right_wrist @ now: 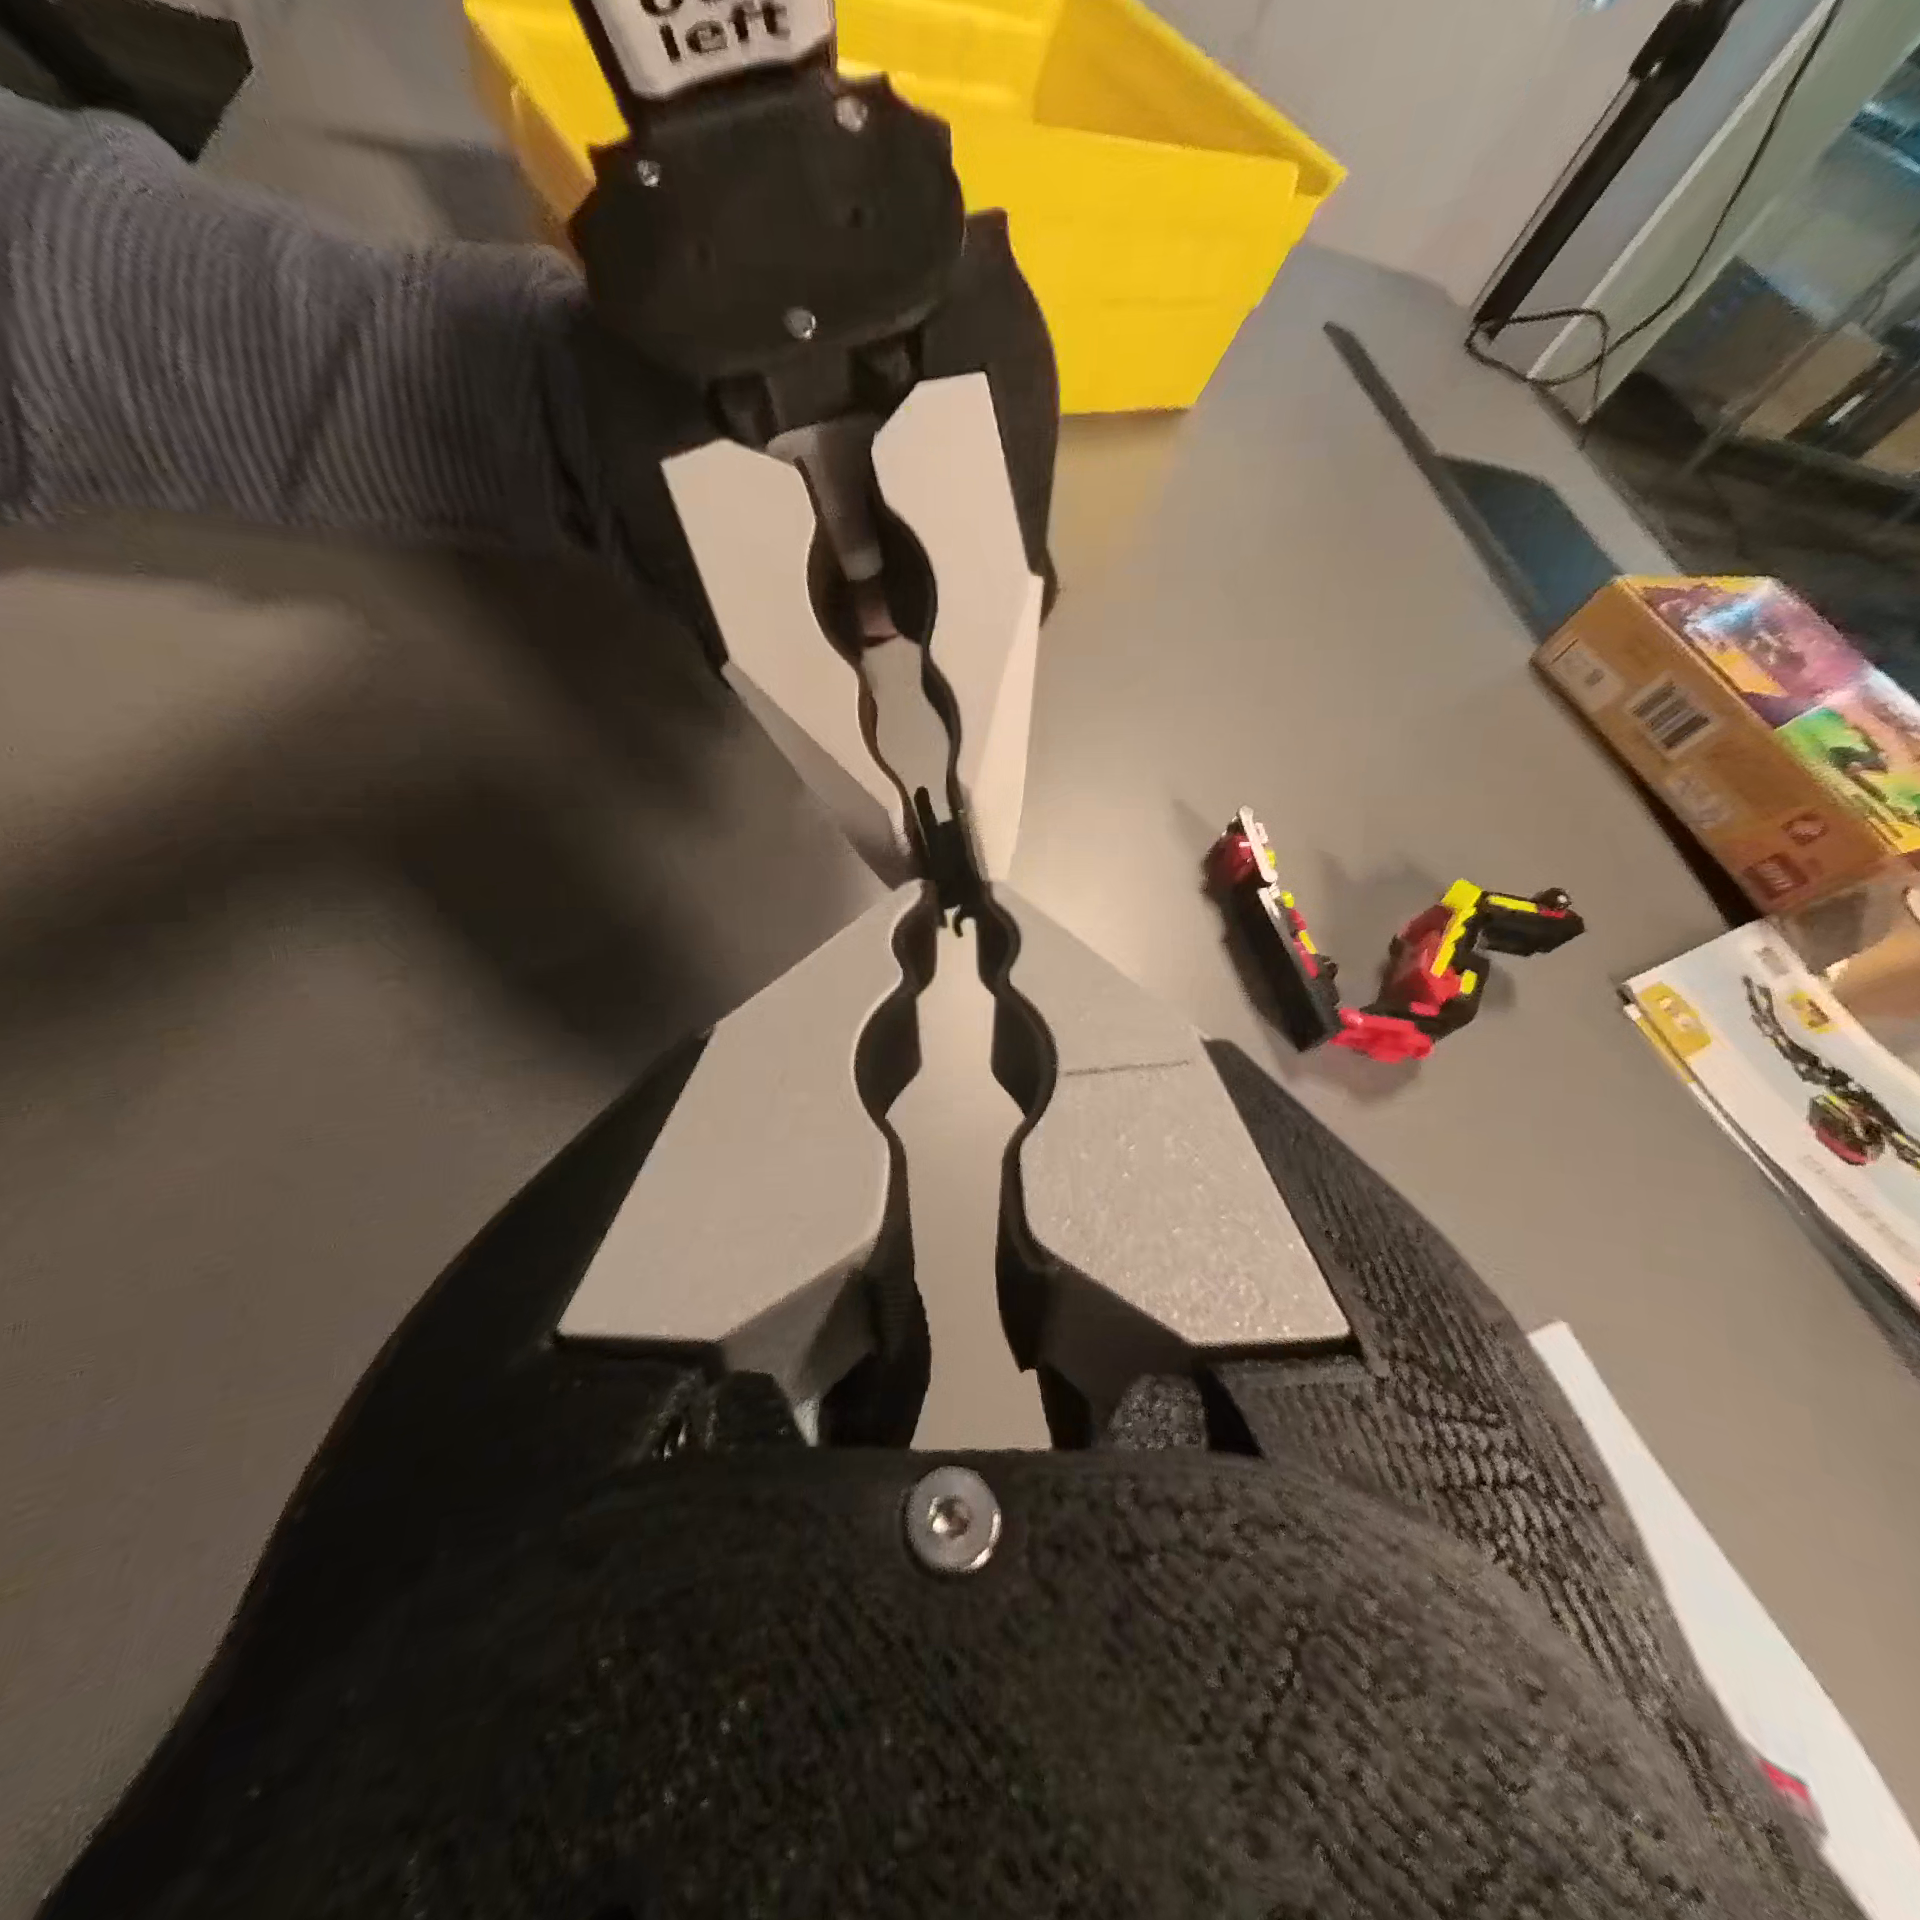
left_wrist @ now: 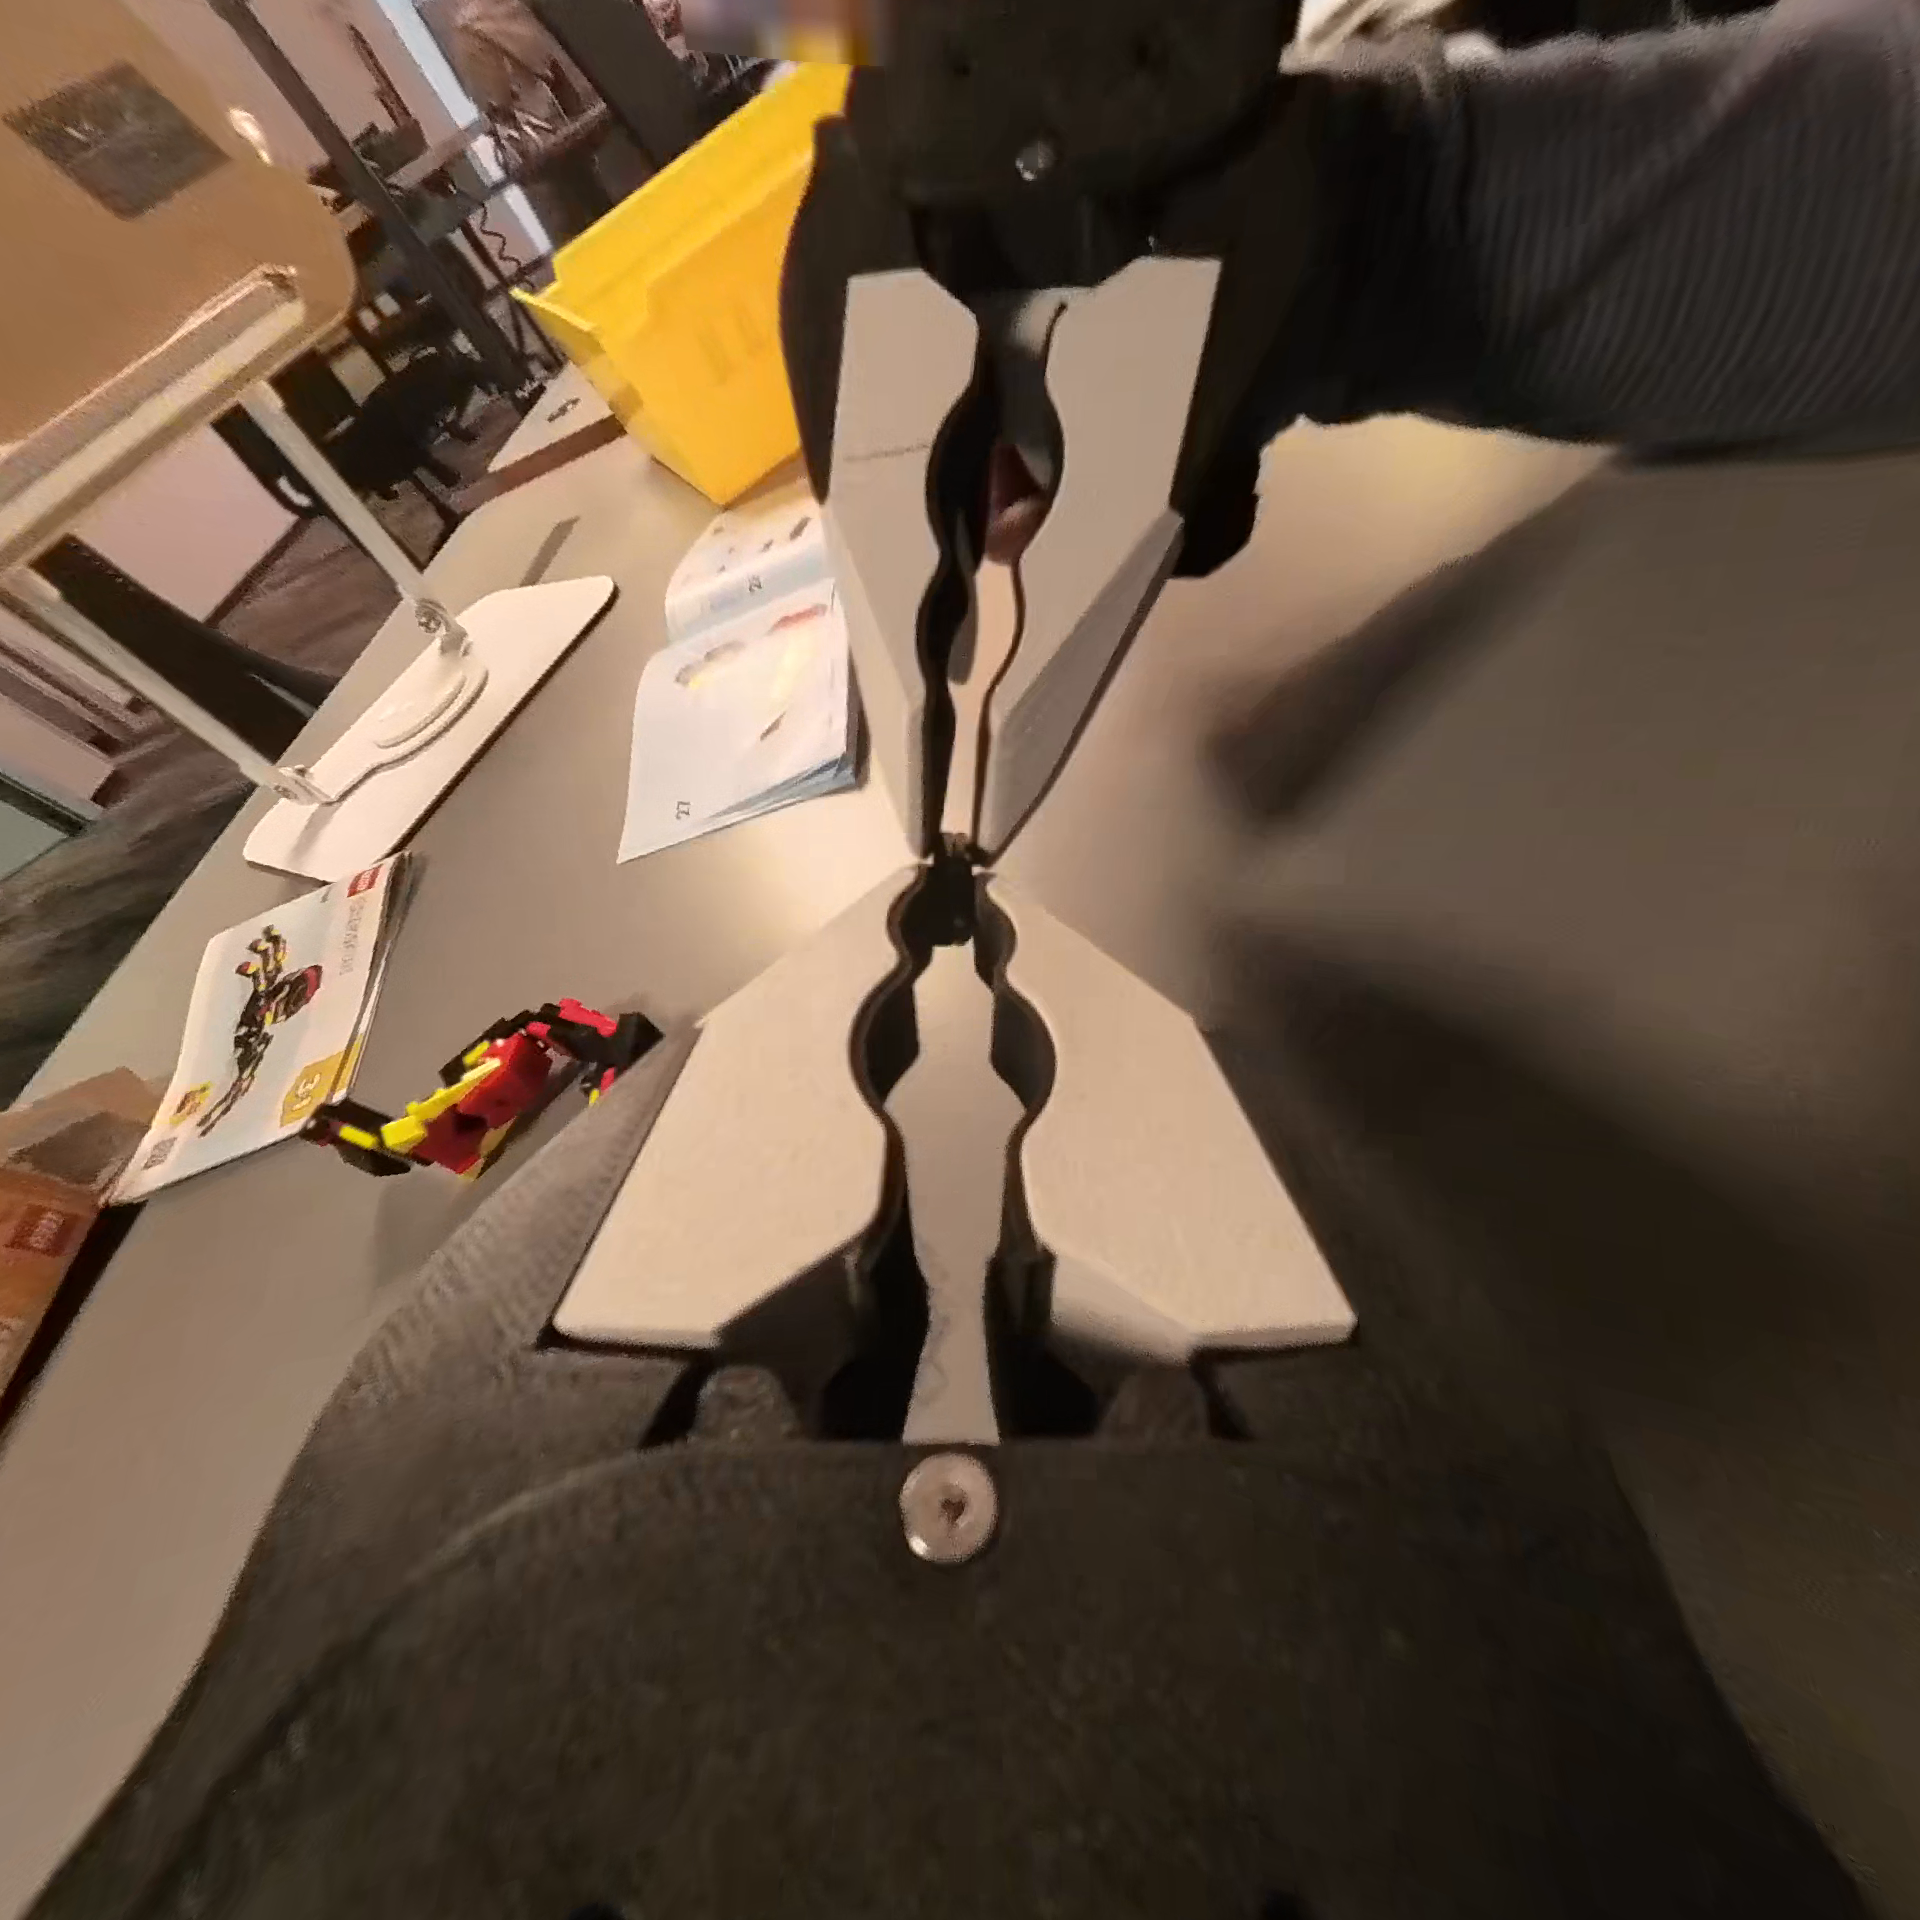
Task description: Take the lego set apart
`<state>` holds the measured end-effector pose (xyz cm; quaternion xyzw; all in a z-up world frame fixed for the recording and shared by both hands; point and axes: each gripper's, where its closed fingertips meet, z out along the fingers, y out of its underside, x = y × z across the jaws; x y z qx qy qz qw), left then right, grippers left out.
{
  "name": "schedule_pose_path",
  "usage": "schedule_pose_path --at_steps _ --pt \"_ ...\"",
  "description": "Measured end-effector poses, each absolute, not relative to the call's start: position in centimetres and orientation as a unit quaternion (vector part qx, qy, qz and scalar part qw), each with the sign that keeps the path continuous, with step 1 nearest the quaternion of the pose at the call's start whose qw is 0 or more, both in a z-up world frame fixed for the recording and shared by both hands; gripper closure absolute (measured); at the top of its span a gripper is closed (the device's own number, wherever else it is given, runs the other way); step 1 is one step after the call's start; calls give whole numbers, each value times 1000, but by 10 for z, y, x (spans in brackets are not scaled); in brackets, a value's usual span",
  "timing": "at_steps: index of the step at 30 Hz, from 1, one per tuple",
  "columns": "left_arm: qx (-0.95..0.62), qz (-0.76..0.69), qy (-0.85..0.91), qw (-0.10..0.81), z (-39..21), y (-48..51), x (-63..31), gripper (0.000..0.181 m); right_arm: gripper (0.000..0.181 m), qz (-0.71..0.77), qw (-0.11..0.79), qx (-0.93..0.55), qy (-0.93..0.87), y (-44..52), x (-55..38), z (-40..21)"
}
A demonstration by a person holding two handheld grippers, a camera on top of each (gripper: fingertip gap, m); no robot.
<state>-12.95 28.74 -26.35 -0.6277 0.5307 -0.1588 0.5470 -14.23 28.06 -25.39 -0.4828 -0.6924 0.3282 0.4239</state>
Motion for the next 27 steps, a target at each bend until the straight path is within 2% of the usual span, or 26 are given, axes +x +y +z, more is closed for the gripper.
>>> schedule_pose_path --at_steps 5,8,11,15,17,21,27 --pt "-666 -164 490 538 -266 298 -134 171 178 275 476 -460 -697 290 -147 -255" --pt "-711 -231 393 535 -259 310 -143 152 178 189 590 -413 -668 304 -152 -237" --pt "-717 -374 287 513 -244 313 -147 145 178 95 684 -364 -625 313 -150 -221" --pt "-641 -605 177 439 -214 303 -146 147 178 -6 732 -310 -606 317 -147 -217" --pt "-616 -661 149 402 -211 301 -147 157 178 -40 744 -286 -603 317 -147 -215" --pt "-598 -705 108 366 -212 304 -146 172 178 -79 749 -258 -605 315 -149 -215" --pt "-590 -728 66 344 -214 310 -152 173 178 -94 751 -241 -608 313 -149 -215"
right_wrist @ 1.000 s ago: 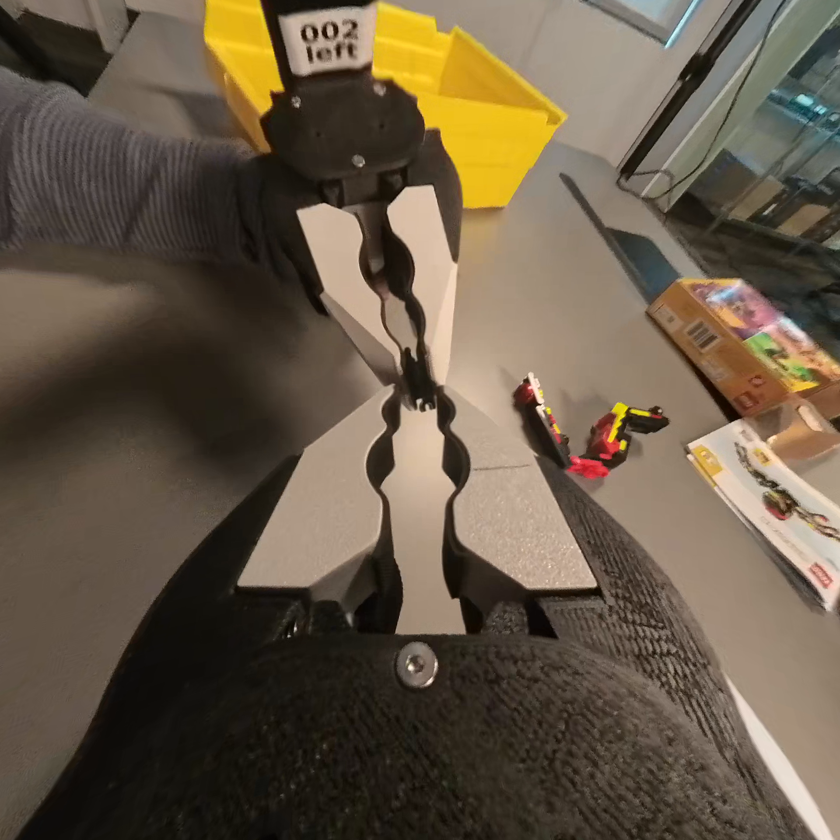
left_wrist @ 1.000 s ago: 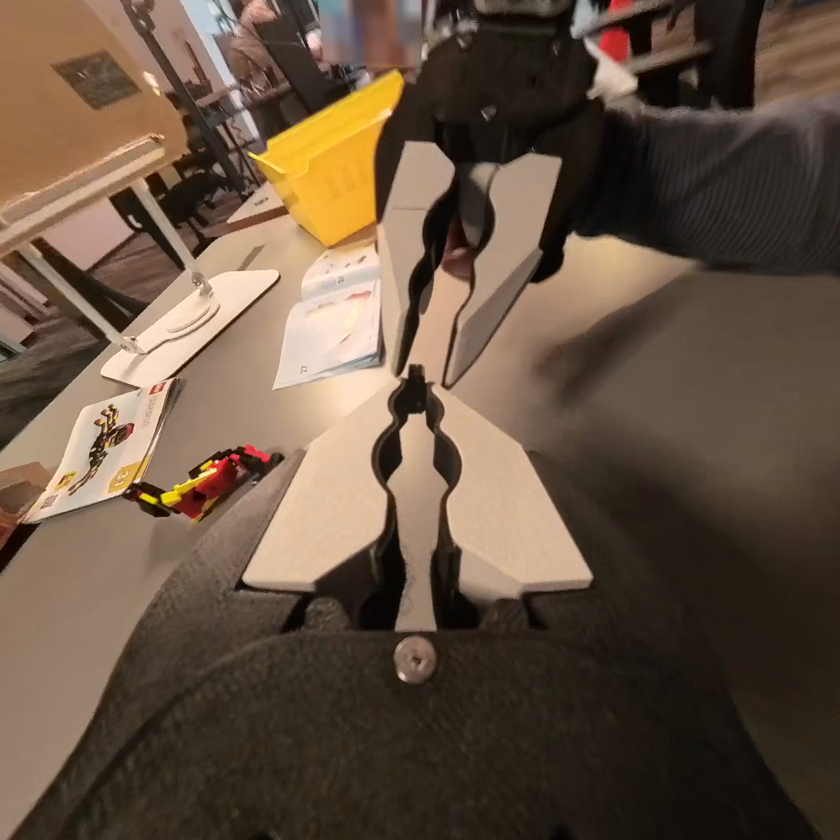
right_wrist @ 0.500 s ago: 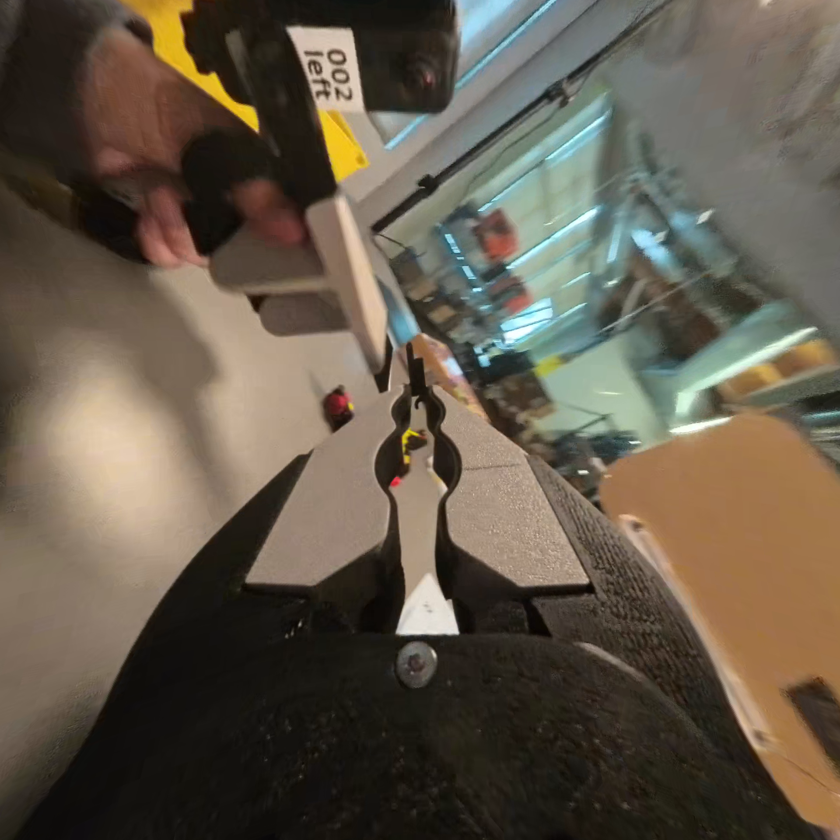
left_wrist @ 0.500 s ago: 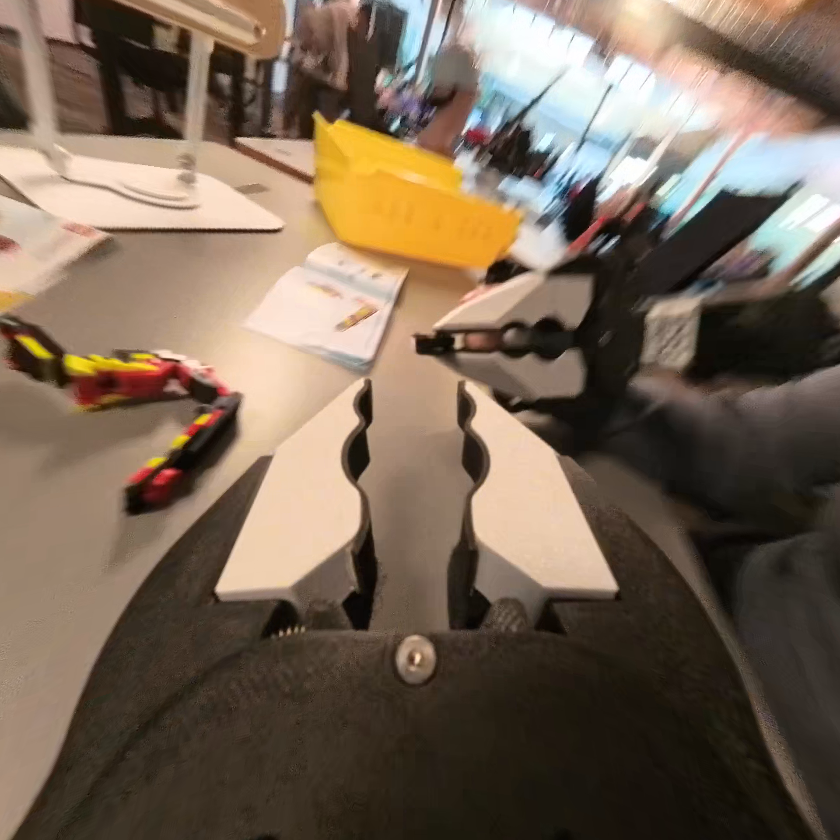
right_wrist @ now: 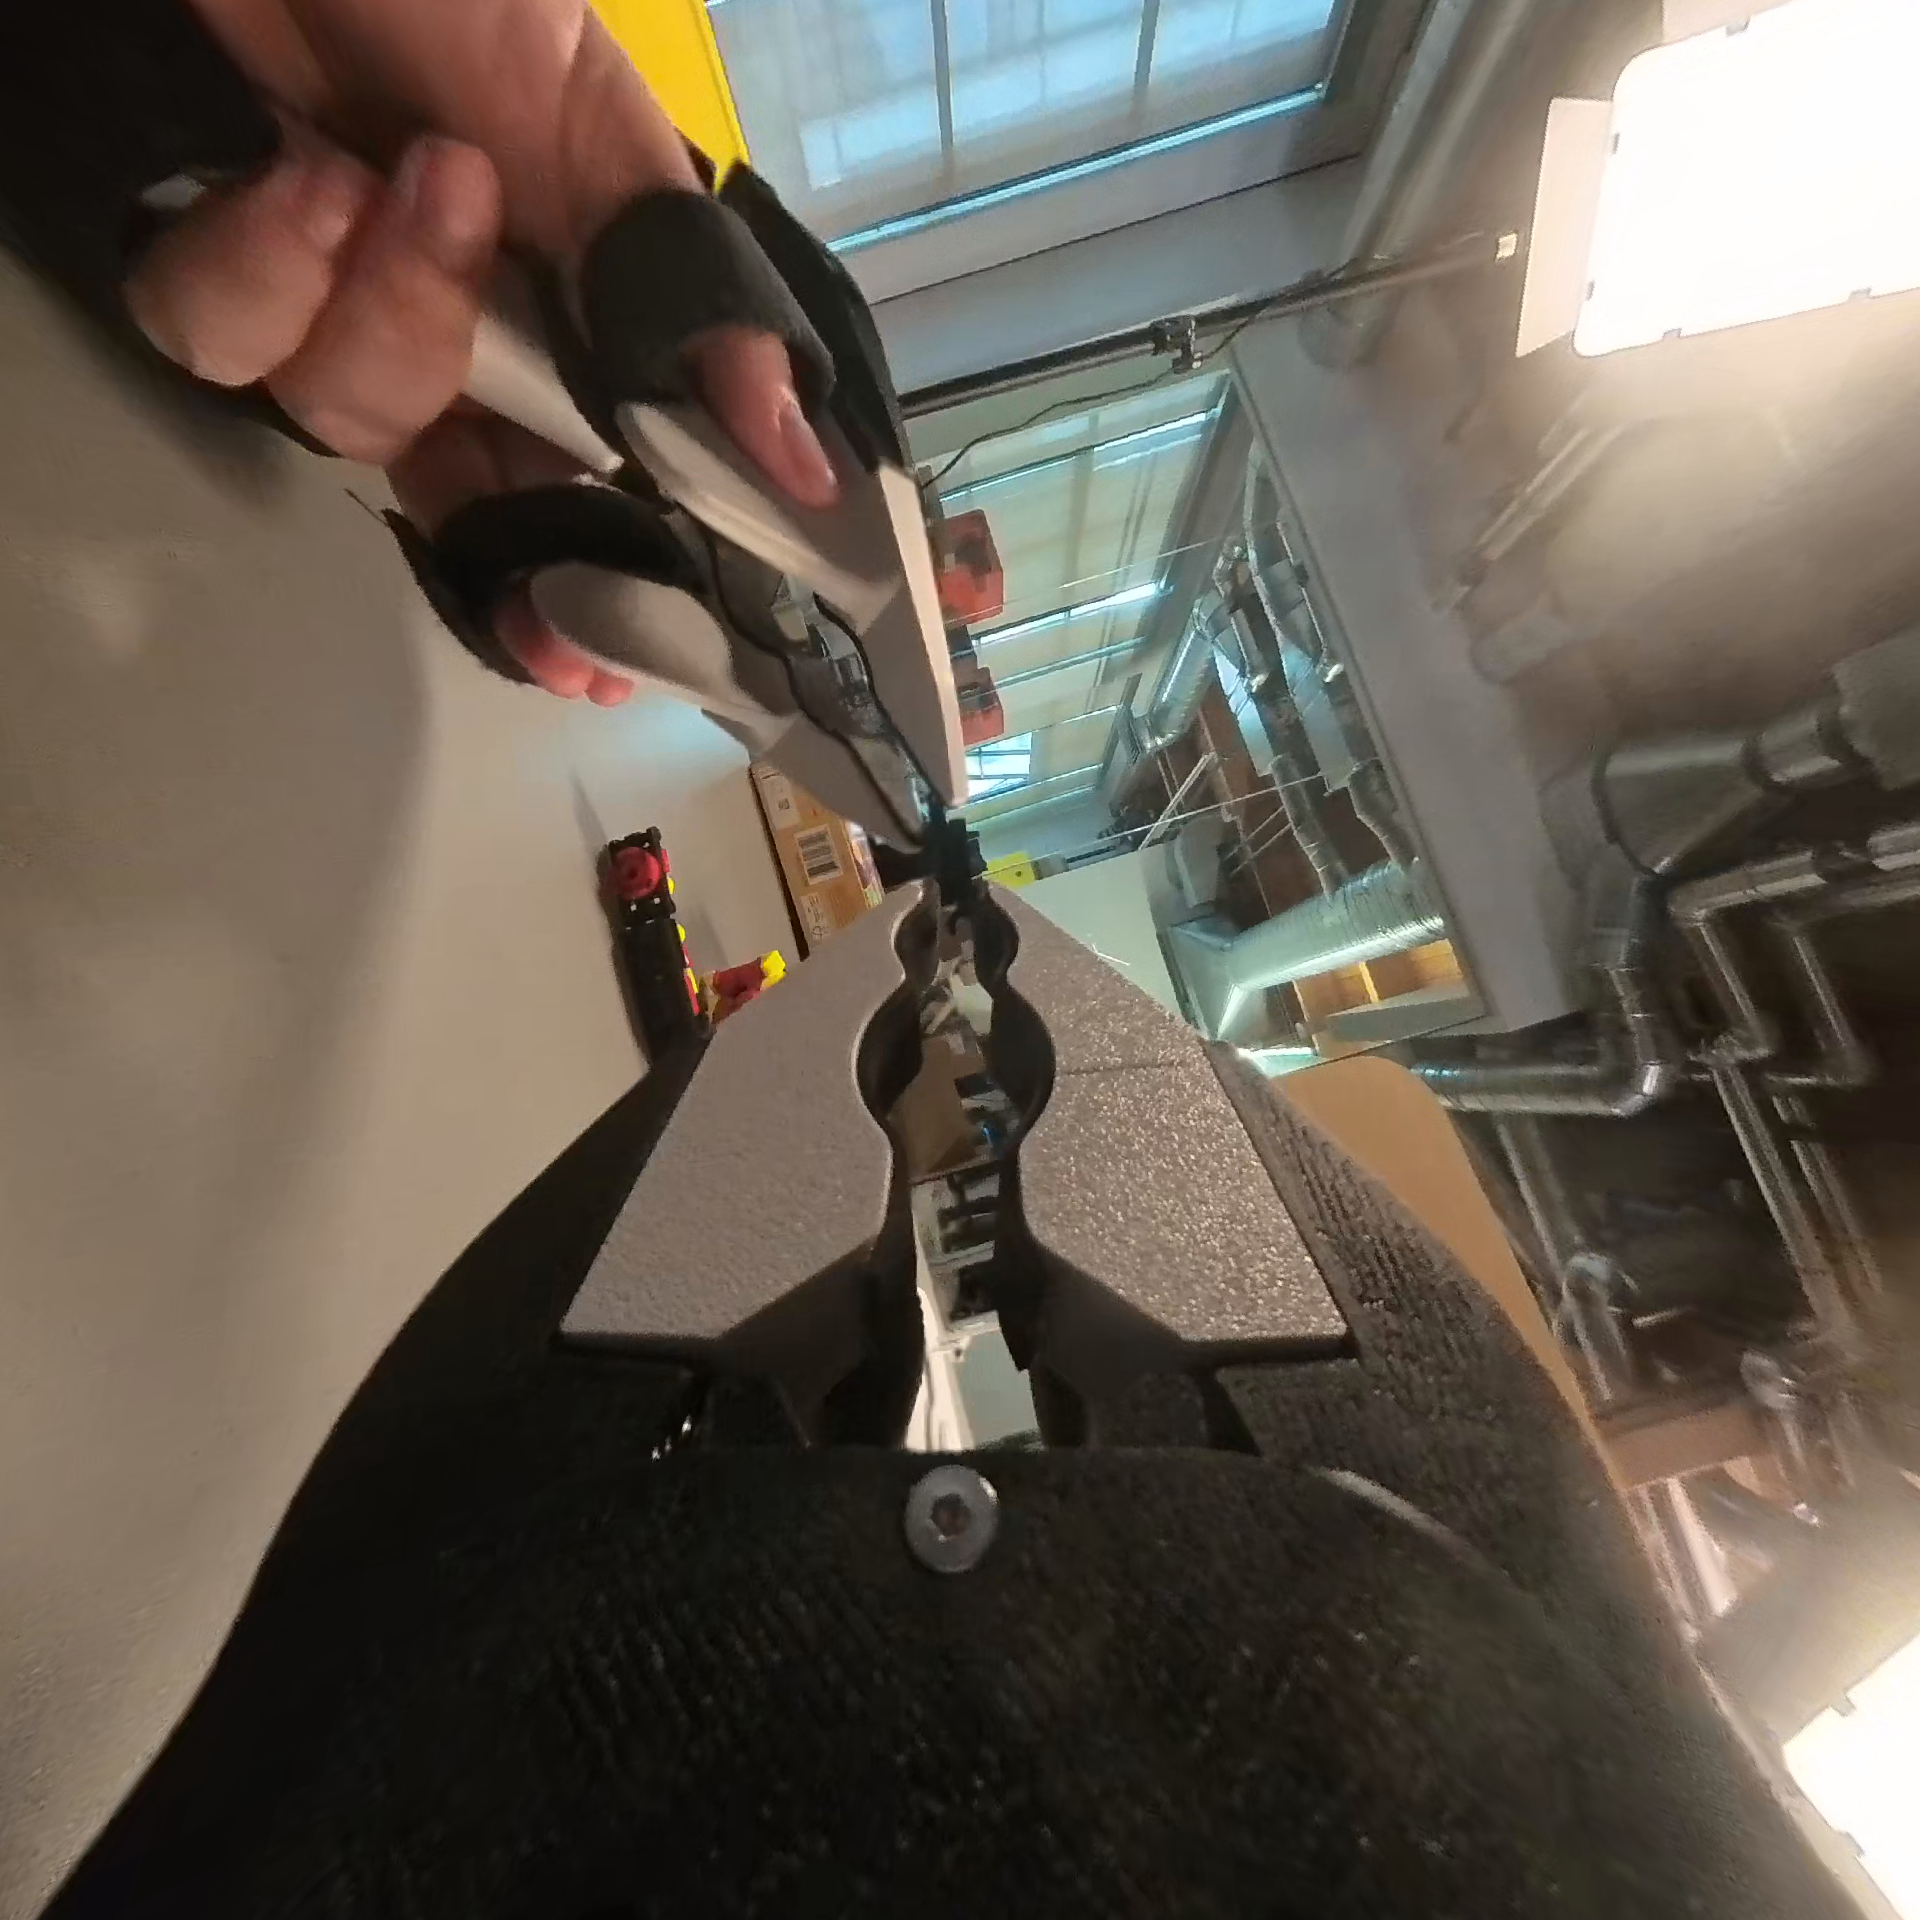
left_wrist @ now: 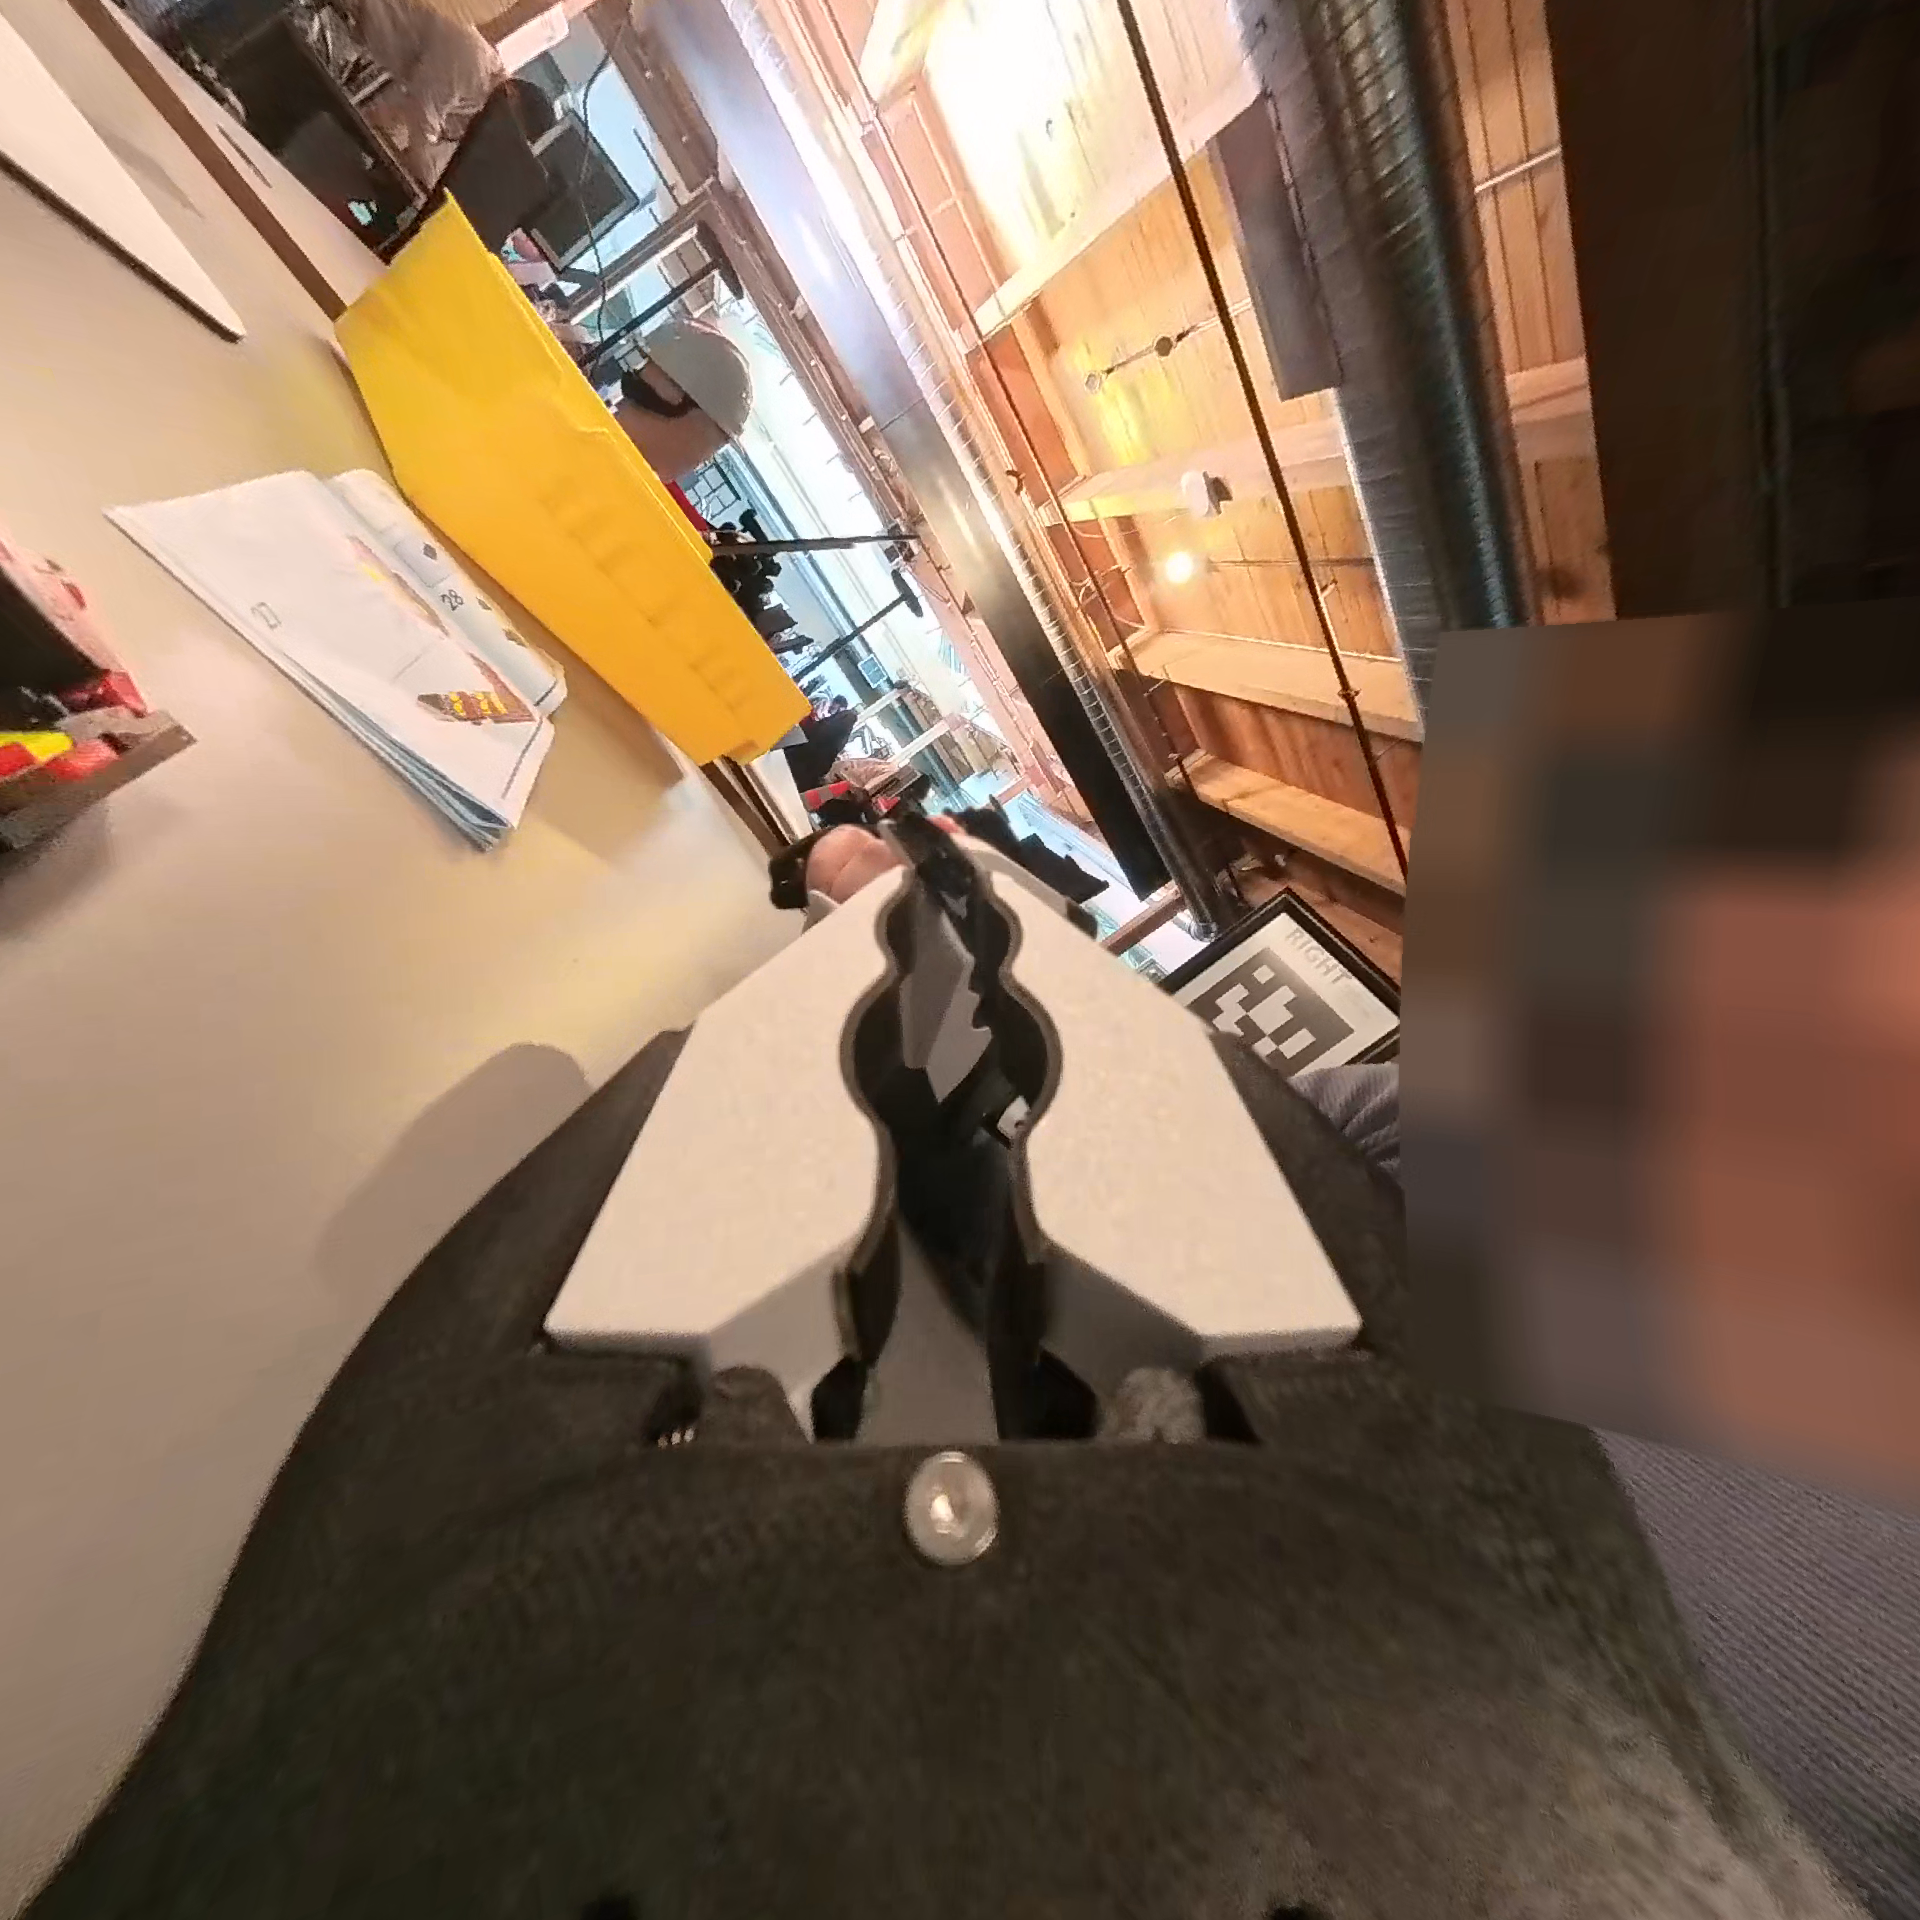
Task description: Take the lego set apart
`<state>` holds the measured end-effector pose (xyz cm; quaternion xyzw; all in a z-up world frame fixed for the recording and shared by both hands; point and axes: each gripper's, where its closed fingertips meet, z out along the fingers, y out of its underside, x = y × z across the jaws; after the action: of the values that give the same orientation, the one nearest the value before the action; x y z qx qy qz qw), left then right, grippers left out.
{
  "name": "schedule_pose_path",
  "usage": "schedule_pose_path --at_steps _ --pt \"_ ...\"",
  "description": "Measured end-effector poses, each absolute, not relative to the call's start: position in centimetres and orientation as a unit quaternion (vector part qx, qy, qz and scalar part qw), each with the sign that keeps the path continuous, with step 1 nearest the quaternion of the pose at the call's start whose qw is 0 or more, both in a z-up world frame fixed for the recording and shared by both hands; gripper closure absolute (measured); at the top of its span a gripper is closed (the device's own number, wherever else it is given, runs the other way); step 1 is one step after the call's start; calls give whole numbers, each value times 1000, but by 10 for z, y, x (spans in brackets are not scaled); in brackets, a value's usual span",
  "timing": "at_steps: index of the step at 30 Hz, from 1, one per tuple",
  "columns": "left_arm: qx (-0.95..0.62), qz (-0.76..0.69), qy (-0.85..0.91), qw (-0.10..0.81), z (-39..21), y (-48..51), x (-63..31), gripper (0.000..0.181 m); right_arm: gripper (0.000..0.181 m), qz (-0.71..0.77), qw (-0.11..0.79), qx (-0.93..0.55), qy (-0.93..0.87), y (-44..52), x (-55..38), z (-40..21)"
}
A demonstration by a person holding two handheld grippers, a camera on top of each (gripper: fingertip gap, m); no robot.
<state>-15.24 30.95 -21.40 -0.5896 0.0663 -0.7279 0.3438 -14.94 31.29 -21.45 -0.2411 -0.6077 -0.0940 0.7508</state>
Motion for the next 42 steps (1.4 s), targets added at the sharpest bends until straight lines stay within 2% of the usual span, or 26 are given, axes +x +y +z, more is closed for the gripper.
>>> schedule_pose_path --at_steps 5,8,10,12,18,24,28,31,39,41,42 --pt "-610 -700 60 366 -218 314 -153 179 178 -109 744 -241 -613 316 -149 -218" --pt "-646 -633 85 418 -223 320 -155 181 177 -73 733 -268 -620 316 -152 -223" --pt "-699 -542 121 450 -237 325 -157 180 159 -37 713 -313 -626 318 -156 -230" --pt "-726 -479 156 468 -243 326 -157 180 148 -12 689 -357 -630 321 -158 -238" --pt "-750 -432 193 461 -254 324 -150 180 166 -21 660 -396 -639 327 -160 -252" --pt "-744 -433 196 469 -254 325 -150 180 167 -22 649 -403 -645 328 -160 -253" --pt "-748 -464 181 439 -257 324 -148 180 168 -12 640 -408 -652 327 -159 -257" --pt "-773 -412 195 441 -267 327 -150 180 168 -21 628 -412 -660 329 -160 -265" --pt "-793 -407 199 407 -279 322 -143 180 168 -29 632 -388 -670 322 -152 -275" --pt "-826 -342 155 420 -289 338 -169 181 168 20 648 -376 -662 309 -146 -266" --pt "-815 -366 140 428 -283 339 -176 181 168 44 643 -392 -657 307 -139 -266"
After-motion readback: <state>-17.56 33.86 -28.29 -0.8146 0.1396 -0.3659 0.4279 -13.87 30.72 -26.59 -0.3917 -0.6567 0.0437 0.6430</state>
